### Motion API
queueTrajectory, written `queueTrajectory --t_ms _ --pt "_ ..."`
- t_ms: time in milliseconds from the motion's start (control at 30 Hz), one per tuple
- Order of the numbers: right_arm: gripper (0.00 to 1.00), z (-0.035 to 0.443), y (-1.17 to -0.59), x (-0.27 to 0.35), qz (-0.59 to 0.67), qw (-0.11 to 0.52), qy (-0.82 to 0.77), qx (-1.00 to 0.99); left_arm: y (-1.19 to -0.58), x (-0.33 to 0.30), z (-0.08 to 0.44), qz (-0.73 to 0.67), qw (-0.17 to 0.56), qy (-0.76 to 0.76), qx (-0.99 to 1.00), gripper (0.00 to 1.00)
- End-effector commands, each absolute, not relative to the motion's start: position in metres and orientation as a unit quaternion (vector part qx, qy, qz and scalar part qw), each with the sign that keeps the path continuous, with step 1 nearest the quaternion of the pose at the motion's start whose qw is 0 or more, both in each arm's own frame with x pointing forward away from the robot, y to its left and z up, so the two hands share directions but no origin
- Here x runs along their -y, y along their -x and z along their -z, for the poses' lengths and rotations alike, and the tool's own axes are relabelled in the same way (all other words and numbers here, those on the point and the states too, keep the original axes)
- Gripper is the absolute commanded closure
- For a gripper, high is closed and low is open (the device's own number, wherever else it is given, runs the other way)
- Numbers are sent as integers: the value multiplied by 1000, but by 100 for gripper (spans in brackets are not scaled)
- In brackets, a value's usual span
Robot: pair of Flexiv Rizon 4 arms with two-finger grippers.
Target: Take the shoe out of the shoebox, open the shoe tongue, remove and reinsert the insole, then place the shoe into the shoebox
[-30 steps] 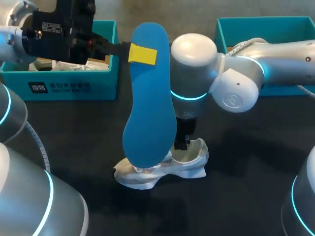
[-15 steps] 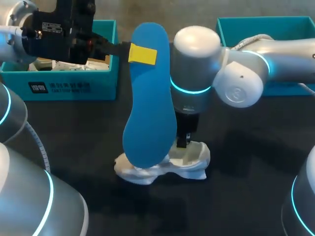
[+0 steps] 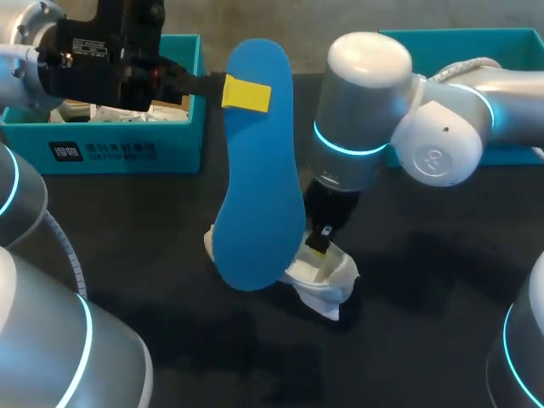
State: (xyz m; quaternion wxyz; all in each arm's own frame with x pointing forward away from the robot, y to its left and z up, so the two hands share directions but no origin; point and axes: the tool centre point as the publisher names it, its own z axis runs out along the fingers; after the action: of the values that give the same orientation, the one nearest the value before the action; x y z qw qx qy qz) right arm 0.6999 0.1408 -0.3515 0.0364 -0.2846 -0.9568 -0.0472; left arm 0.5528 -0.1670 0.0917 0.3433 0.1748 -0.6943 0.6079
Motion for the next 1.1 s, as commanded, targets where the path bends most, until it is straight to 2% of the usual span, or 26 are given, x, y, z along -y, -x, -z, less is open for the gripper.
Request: queueTrajectory --t_ms 33,500,967,1100 --pt "100 343 -689 -139 55 27 345 937 -554 168 -93 -606 343 -175 696 100" --pt "100 329 -676 -138 31 12 531 847 -554 168 -93 -606 343 -175 696 100" --pt "100 329 -676 -138 31 12 531 847 -554 168 -93 -606 343 -175 696 100" --pt "100 338 -680 -132 34 14 604 796 -554 168 -93 -606 343 -175 696 100"
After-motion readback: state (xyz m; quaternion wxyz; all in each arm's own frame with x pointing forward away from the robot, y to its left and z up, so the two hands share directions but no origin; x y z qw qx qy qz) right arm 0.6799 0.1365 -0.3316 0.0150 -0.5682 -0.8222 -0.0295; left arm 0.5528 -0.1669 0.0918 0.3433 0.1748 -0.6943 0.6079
